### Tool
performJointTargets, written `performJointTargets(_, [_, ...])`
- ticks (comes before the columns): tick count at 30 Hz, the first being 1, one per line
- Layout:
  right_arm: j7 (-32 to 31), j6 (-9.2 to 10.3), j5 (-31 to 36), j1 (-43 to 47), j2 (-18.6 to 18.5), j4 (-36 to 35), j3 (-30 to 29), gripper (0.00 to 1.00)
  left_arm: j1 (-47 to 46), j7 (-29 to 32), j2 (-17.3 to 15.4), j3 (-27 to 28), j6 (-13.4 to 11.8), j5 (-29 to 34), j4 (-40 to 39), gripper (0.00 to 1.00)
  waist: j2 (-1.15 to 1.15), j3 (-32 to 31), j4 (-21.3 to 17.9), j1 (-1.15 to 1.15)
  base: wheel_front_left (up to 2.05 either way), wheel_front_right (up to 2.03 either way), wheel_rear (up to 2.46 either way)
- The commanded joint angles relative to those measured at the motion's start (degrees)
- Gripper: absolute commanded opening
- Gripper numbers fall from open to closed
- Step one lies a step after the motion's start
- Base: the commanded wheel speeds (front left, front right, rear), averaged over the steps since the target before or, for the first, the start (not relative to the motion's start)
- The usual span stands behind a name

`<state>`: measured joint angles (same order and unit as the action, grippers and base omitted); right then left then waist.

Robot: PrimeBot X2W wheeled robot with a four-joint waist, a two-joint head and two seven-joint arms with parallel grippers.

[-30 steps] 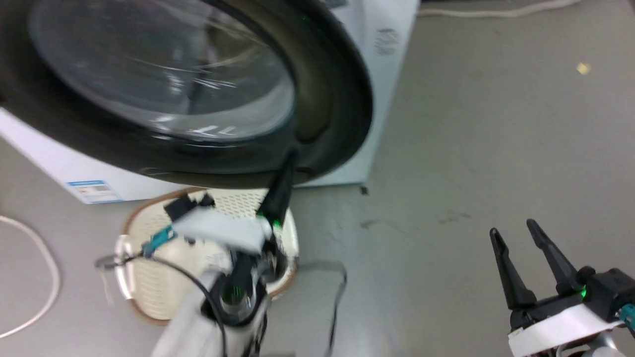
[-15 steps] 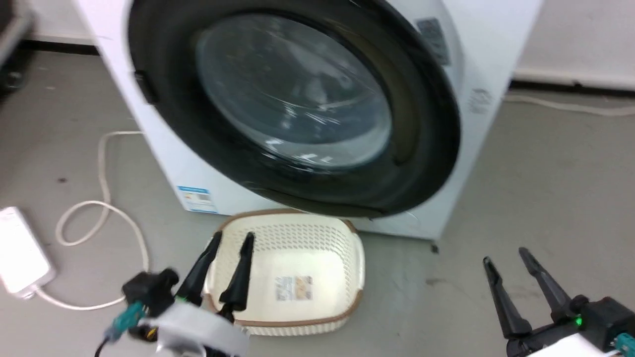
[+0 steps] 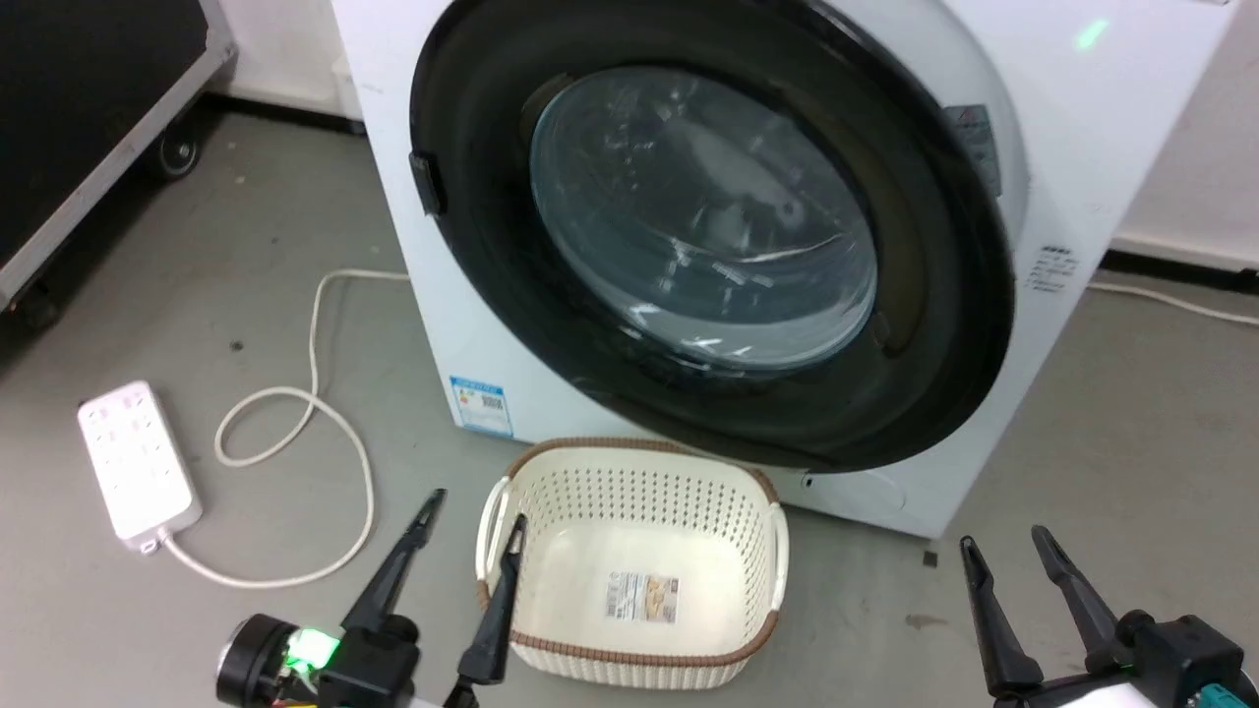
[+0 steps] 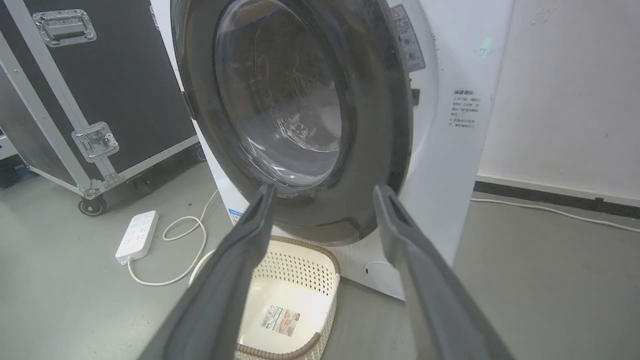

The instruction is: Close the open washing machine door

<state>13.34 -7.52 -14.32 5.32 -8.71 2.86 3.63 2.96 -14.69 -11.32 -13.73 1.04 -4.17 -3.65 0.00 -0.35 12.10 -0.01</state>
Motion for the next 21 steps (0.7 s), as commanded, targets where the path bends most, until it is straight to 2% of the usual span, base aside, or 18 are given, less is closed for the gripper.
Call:
performJointTargets(1, [-0.69,0.03,0.2,0.4,-0.01,0.08,0.37,0.61,0.3,-0.3,0.01,-0.45,-0.02,1.22,-0.3,1.0,0.0,0.82,0.44,0.01,0.0,0.0,0.0])
performJointTargets(2, [-0.73,0.03,0.57,0.15,-0.43,-0.19,0.7,0.0,0.21,-0.3,0.14,-0.65,-0.16,1.8,-0.28,1.0,0.0,1.27,0.6,0.01,0.0,0.0,0.0])
performJointTargets(9, [-2.44,0.03,0.99,-6.0,-5.61,-2.49,5.67,0.0,-1.91,-0.3,2.24,-2.11,-1.16,3.59,-0.82,1.0,0.0,6.26,1.8,0.01,0.0,0.0,0.0])
performJointTargets(13, [-5.51,0.03,-1.1,-13.53,-10.73,-2.37,10.22,0.0,-3.78,-0.3,3.64,-3.2,-1.6,3.99,-0.69,1.0,0.0,9.68,2.58,0.01,0.0,0.0,0.0])
performJointTargets(21, [-11.51,0.03,-8.54,-30.71,-19.45,4.27,14.59,0.0,-7.97,-0.3,5.45,-5.39,-2.54,4.42,-0.46,1.0,0.0,15.93,4.52,0.01,0.0,0.0,0.0])
